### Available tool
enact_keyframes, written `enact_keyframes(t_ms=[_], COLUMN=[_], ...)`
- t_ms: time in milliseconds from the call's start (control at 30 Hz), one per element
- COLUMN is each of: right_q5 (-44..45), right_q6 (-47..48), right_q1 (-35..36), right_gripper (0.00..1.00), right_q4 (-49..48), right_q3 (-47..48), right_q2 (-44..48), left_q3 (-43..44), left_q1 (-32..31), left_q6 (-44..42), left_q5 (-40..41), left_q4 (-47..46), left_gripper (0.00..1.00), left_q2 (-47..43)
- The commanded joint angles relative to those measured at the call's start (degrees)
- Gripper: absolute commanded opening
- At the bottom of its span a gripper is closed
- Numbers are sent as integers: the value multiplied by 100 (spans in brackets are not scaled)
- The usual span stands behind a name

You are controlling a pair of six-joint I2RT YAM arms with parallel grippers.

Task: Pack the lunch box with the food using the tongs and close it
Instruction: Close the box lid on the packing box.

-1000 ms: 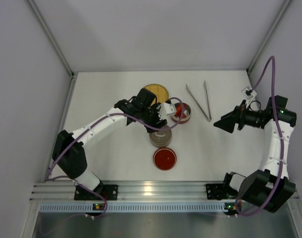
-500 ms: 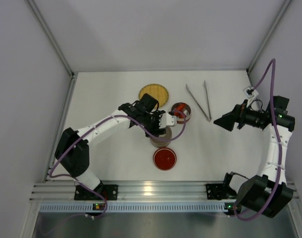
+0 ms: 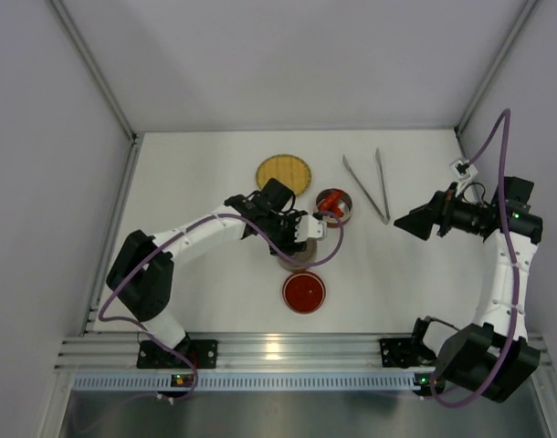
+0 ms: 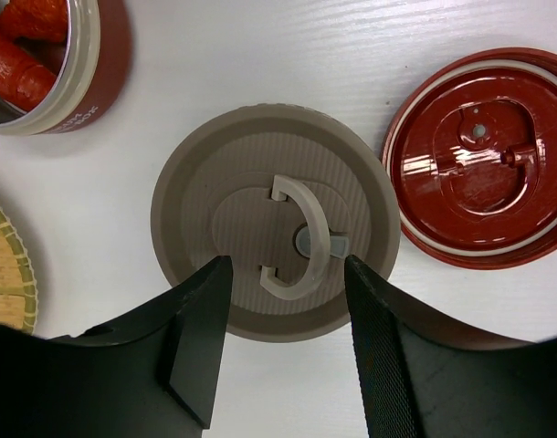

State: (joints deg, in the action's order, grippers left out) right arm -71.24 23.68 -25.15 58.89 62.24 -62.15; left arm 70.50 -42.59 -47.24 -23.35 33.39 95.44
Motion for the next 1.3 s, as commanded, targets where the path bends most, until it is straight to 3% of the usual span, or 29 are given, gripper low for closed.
enact_keyframes(t_ms=[0, 633, 800, 1100, 1200, 1267], right_q5=[-206, -232, -232, -215, -197, -180], right_q6=[-65, -180, -180, -311, -329, -347], right_q1=[-113, -113, -113, -113, -113, -113], right_gripper=[100, 99, 99, 99, 99, 99], right_q4=[-370, -502, -510, -633, -633, -660], right_q3=[-54, -89, -107, -195, -203, -203], right_q2=[142, 212, 247, 335, 344, 335], left_q3=[69, 166, 446, 974, 1150, 1002], left_q1=[-74, -109, -109, -109, -118, -197], left_q6=[-22, 320, 663, 1489, 2130, 2990], left_q5=[-231, -91, 164, 639, 709, 1164], left_q4=[-394, -315, -96, 238, 449, 118], left_gripper=[57, 22, 0, 0, 0, 0], left_q2=[80, 54, -130, -412, -456, -517])
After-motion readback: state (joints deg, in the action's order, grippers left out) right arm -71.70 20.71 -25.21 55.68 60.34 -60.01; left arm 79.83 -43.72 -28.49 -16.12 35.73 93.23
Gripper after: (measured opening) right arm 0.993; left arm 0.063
